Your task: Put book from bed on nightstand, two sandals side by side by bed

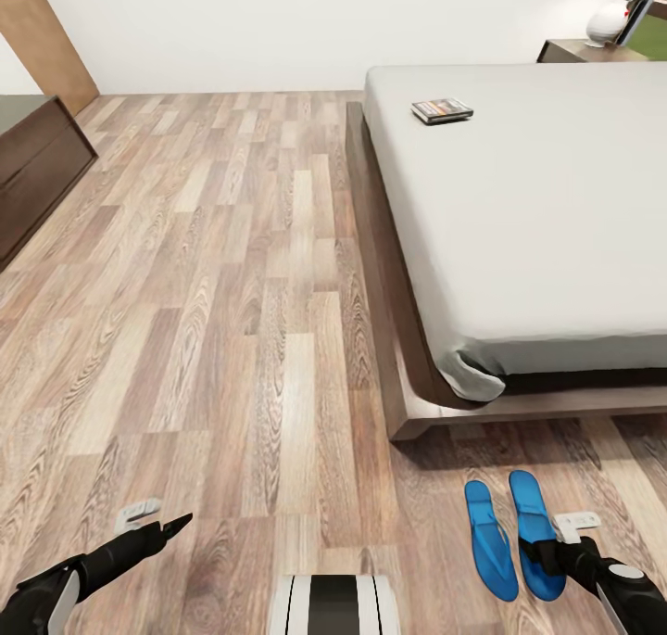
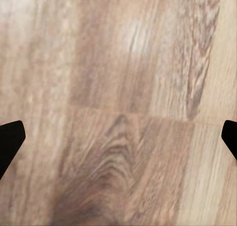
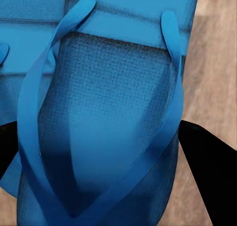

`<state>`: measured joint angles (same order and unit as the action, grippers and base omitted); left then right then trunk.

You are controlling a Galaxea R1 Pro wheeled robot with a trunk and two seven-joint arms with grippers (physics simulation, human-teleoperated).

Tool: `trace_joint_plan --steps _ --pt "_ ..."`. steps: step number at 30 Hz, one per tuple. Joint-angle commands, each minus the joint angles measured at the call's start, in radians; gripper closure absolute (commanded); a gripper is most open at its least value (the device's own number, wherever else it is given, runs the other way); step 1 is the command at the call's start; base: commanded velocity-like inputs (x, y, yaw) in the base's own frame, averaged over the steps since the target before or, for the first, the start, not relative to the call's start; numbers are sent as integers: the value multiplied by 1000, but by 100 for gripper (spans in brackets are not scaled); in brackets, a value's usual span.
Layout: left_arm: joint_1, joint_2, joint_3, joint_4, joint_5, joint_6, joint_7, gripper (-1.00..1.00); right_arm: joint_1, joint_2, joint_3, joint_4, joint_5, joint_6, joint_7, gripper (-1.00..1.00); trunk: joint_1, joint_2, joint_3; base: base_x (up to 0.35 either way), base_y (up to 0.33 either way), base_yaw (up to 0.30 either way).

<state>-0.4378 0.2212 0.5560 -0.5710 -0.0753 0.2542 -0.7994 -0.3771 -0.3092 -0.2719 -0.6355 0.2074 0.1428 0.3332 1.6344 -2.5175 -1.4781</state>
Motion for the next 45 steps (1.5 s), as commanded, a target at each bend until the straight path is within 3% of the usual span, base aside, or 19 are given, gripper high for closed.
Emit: trace_joint_plan --steps 1,6,17,45 --pt "-1 -1 7 -1 -8 7 -7 -100 0 1 -6 -2 9 5 9 100 0 0 -1 0 15 0" --pt "-1 -2 8 -1 -9 7 -7 -100 0 1 -6 -2 9 5 9 100 0 0 -1 0 5 0" --pt "-1 -2 7 -1 -9 7 -7 -100 0 1 -6 -2 9 5 9 100 5 -3 -43 0 0 0" --pt "-1 -2 8 -1 -9 4 -7 -100 0 1 -6 -3 9 5 9 100 5 -3 -43 20 -60 0"
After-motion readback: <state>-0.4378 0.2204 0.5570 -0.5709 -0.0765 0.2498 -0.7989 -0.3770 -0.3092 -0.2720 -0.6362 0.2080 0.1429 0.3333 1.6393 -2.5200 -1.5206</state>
